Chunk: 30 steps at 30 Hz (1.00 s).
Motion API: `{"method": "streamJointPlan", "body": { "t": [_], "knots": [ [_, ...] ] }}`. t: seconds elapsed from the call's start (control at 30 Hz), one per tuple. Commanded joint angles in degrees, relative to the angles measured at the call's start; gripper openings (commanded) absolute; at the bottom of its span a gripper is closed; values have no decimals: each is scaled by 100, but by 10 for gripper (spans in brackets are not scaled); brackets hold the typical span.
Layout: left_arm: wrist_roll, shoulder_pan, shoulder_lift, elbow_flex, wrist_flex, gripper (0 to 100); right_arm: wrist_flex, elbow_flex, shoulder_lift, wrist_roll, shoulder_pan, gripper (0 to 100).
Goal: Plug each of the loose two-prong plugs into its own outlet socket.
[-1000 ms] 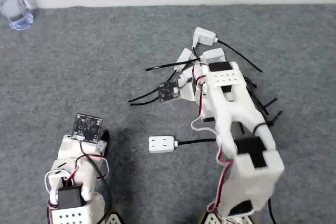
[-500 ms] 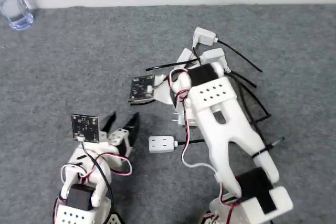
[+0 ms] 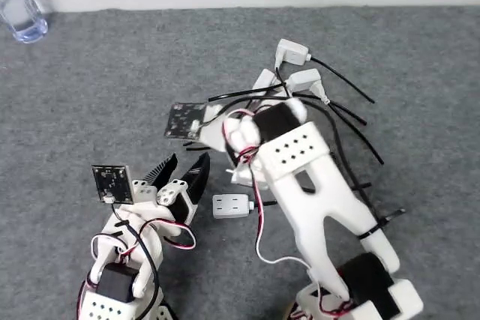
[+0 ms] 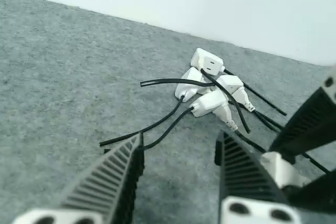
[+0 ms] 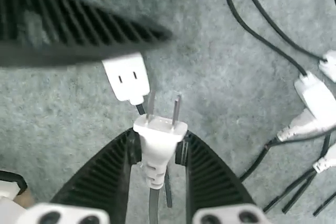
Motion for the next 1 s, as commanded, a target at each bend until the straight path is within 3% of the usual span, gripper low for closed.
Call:
{"method": "streamJointPlan", "body": {
  "t": [0.0,0.43,0.97],
  "knots": [
    [70,44,-53,-13,-149,210,13,-79,-251,-176,-303,8],
    [70,62,-53,-13,-18,210,75,-615,-251,-448,-778,8],
    [70,18,-53,-13,114,210,1024,-1908,-251,-686,-1068,8]
  ]
}}
